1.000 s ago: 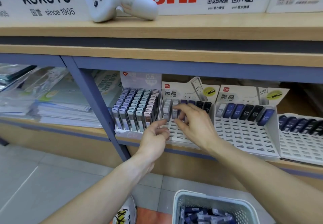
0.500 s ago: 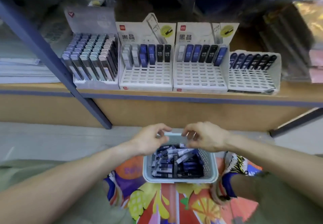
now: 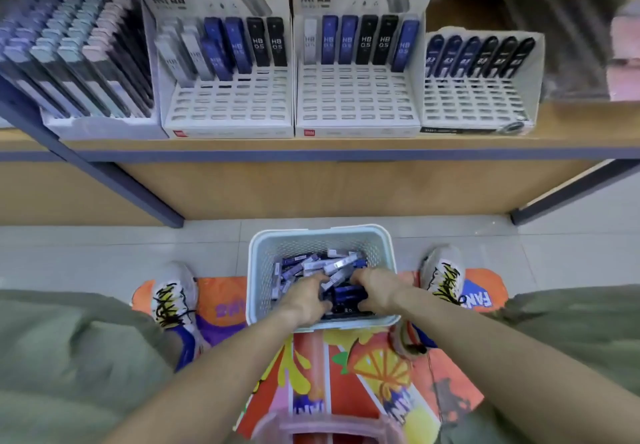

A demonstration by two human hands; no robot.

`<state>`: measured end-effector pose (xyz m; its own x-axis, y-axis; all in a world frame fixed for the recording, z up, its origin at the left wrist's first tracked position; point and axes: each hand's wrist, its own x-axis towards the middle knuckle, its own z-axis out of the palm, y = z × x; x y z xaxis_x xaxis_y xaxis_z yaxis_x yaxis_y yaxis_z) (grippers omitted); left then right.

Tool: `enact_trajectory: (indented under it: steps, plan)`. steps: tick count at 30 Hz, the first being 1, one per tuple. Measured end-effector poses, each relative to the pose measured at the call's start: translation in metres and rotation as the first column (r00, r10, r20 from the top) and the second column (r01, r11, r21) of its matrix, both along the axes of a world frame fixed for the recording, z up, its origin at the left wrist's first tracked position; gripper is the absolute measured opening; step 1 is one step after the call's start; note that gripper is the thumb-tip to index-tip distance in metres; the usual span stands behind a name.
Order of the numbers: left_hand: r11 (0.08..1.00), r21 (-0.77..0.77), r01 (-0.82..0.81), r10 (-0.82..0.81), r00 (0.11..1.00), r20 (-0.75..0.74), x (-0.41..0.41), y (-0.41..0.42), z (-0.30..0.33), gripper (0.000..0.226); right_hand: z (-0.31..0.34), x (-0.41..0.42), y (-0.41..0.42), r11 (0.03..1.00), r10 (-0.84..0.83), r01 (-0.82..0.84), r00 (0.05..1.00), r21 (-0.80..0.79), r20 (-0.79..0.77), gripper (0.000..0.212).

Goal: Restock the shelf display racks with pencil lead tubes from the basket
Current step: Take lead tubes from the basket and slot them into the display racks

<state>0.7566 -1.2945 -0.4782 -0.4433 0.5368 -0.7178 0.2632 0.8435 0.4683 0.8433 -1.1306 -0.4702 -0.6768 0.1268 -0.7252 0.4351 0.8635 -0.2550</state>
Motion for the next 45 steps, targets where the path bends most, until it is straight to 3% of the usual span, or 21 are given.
enact_trajectory:
  steps: [9, 15, 19, 26, 32, 36, 42, 45]
  plan:
    - [0.989, -0.009, -0.147, 0.147, 0.989, -0.023, -0.002, 0.001, -0.036, 0.061, -0.04, -0.013, 0.001, 0.988, -0.155, 0.156, 0.979, -0.002, -0.13, 0.07]
    - [0.963, -0.01, -0.27, 0.27, 0.963, 0.014, -0.005, 0.012, -0.048, 0.064, -0.059, -0.024, 0.004, 0.996, -0.014, 0.03, 0.983, 0.085, -0.182, 0.084]
    - [0.929, -0.021, -0.37, 0.37, 0.926, 0.072, -0.005, 0.019, -0.051, 0.064, -0.068, -0.034, 0.01, 0.995, 0.047, -0.028, 0.978, 0.097, -0.205, 0.079]
    - [0.809, -0.067, -0.585, 0.584, 0.783, 0.212, -0.013, 0.026, -0.062, 0.049, -0.079, -0.045, 0.01, 0.981, 0.15, -0.117, 0.963, 0.155, -0.224, 0.064]
    - [0.823, -0.076, -0.562, 0.565, 0.798, 0.209, -0.013, 0.029, -0.07, 0.041, -0.084, -0.045, 0.011, 0.974, 0.187, -0.155, 0.96, 0.163, -0.207, 0.065]
    - [0.812, -0.066, -0.58, 0.58, 0.788, 0.205, -0.011, 0.029, -0.075, 0.034, -0.084, -0.047, 0.015, 0.984, 0.15, -0.123, 0.962, 0.129, -0.23, 0.046]
    - [0.689, -0.039, -0.723, 0.712, 0.666, 0.225, -0.01, 0.027, -0.077, 0.024, -0.09, -0.047, 0.012, 0.97, 0.181, -0.135, 0.957, 0.203, -0.225, 0.054]
    - [0.617, -0.035, -0.786, 0.766, 0.59, 0.255, -0.01, 0.025, -0.079, 0.013, -0.091, -0.047, 0.011, 0.968, 0.198, -0.157, 0.958, 0.197, -0.209, 0.045]
